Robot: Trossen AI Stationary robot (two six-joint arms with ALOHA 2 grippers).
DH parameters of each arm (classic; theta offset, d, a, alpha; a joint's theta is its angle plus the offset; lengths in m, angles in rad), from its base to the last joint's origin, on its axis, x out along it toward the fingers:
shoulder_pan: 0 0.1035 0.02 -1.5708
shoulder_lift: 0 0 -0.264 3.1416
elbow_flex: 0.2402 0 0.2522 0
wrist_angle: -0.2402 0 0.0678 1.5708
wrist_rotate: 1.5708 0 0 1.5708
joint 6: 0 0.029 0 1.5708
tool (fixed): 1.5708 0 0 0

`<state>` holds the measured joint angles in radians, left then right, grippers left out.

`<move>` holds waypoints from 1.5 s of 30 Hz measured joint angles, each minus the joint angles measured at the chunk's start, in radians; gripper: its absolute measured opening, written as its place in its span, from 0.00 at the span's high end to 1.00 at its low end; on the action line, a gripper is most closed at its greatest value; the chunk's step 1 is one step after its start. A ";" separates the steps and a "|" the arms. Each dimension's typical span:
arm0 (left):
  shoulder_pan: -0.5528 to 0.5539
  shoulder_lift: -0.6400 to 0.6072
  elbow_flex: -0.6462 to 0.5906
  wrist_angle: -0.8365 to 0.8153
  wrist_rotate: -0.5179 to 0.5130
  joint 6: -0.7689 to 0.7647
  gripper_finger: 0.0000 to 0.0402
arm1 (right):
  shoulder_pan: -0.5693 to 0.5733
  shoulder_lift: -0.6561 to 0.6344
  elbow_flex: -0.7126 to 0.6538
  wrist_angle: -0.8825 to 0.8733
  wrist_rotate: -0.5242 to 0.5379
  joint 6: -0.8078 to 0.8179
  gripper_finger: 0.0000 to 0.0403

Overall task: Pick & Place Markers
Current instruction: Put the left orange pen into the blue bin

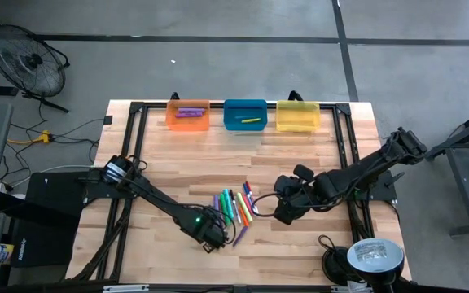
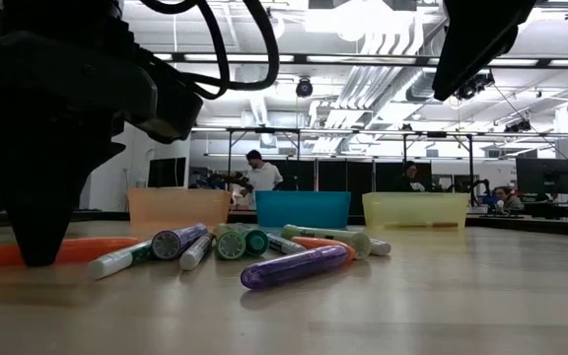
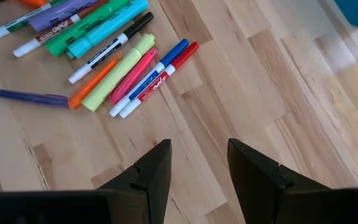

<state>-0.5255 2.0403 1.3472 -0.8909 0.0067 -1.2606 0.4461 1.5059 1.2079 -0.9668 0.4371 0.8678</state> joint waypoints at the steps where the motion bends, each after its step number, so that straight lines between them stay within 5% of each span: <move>1: 0.000 0.000 0.000 -0.002 -0.001 0.001 0.73 | 0.000 0.000 0.000 0.000 -0.001 0.000 0.64; 24: 0.001 0.000 0.000 0.015 -0.013 0.023 0.73 | 0.000 0.000 0.000 0.000 0.010 -0.015 0.64; 34: 0.001 0.000 0.000 0.021 -0.015 0.023 0.93 | 0.000 0.000 0.000 0.000 0.010 -0.021 0.64; 45: 0.001 0.000 0.001 0.014 -0.048 -0.001 0.93 | 0.000 0.000 0.000 -0.001 0.017 -0.038 0.64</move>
<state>-0.5243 2.0399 1.3479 -0.8766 -0.0410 -1.2620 0.4461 1.5059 1.2079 -0.9681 0.4545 0.8295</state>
